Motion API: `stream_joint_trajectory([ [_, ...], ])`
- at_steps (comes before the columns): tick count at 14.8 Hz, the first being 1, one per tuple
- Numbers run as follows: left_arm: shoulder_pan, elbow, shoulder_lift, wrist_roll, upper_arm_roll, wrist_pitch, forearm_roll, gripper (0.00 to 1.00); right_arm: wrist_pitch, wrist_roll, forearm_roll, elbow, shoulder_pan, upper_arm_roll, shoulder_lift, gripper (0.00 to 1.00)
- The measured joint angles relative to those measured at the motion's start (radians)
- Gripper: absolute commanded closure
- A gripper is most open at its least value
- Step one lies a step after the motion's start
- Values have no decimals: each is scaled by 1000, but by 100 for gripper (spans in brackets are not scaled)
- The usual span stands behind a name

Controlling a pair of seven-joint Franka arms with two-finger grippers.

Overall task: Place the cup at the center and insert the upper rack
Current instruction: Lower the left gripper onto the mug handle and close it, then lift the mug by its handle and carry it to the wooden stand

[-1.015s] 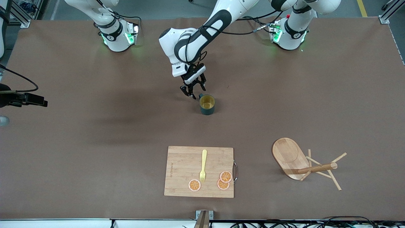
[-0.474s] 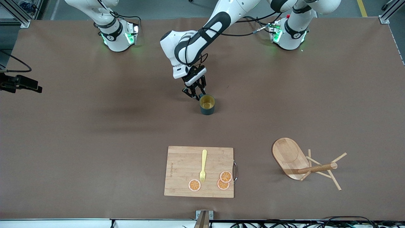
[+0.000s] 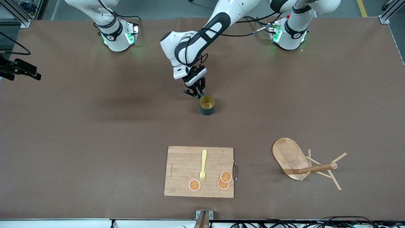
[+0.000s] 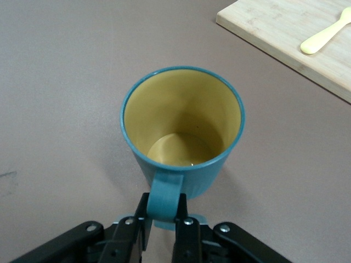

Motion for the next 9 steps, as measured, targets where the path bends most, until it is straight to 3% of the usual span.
stream_joint_trajectory([
  [5, 26, 42, -26, 33, 5, -28, -18, 100, -31, 0, -3, -9, 0, 4, -58, 0],
  [9, 160, 76, -178, 226, 9, -36, -227, 100, -42, 0, -4, -12, 0, 6, -81, 0],
])
